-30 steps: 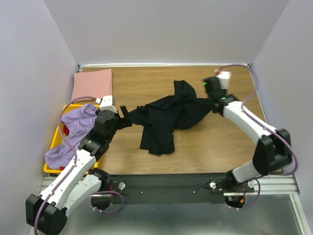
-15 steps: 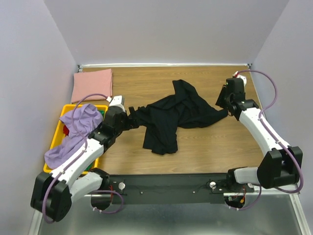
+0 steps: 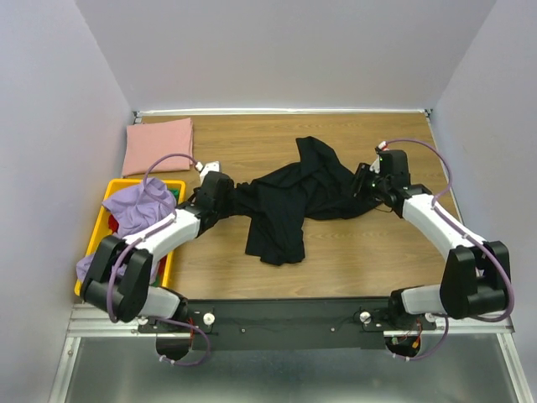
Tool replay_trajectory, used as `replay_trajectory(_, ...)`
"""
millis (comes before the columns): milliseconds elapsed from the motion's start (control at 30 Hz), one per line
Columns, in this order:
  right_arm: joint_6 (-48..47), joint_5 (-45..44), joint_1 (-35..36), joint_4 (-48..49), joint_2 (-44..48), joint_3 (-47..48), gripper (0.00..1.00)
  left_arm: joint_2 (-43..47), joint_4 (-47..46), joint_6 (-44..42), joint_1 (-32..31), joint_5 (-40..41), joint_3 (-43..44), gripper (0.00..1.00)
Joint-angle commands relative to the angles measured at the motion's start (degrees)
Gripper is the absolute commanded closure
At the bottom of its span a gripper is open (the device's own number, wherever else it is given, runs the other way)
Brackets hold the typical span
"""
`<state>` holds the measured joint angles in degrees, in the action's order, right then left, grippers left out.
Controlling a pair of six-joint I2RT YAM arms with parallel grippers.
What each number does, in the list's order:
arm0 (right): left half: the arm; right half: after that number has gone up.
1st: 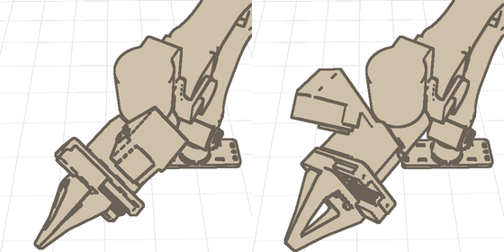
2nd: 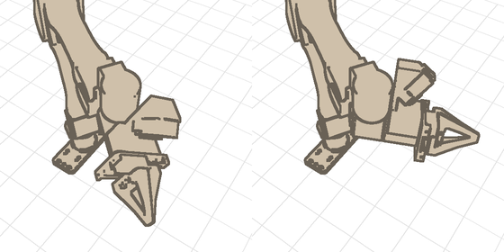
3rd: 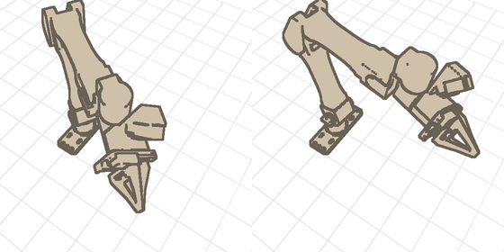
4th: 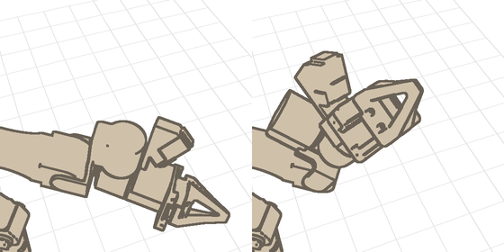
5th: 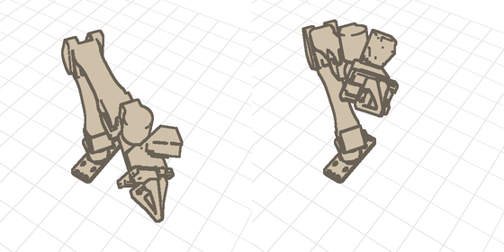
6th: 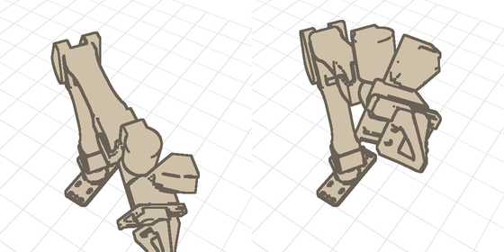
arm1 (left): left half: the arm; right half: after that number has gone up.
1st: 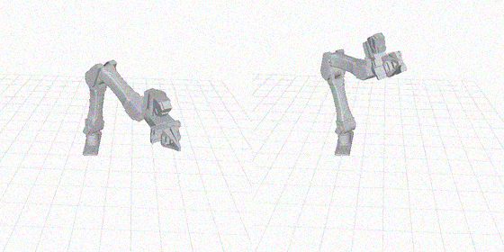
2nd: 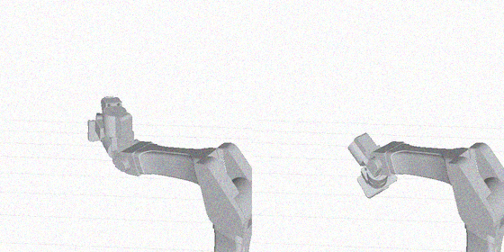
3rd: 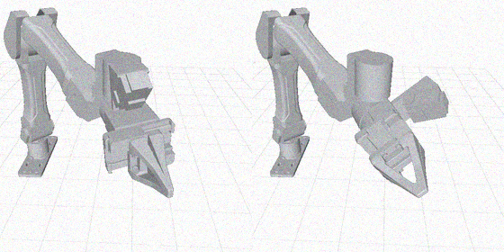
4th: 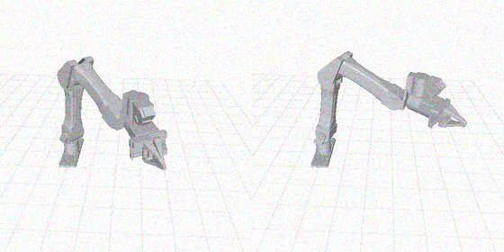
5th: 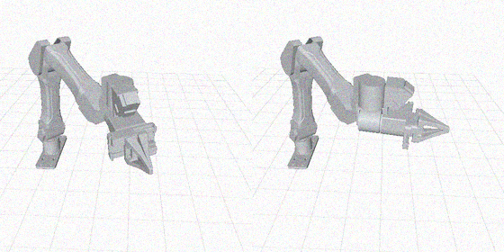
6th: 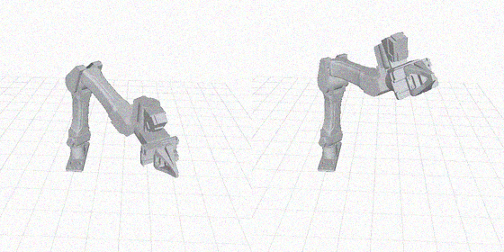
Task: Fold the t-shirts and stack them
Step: Flatten the tshirt out
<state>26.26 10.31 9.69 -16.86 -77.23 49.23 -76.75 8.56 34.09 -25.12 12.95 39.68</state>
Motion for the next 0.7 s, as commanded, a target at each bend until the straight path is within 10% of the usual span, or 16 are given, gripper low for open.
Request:
replay_trajectory(0, 1.3, 5.4, 0.2, 5.2, -2.4, 0.2, 0.48, -4.6, -1.4, 0.9, 0.3, 4.5, 4.2, 0.28)
replay_trajectory(667, 0.1, 8.3, 0.2, 6.6, -8.8, 2.2, 0.46, -18.8, 2.3, 3.2, 4.8, 7.5, 12.4, 0.35)
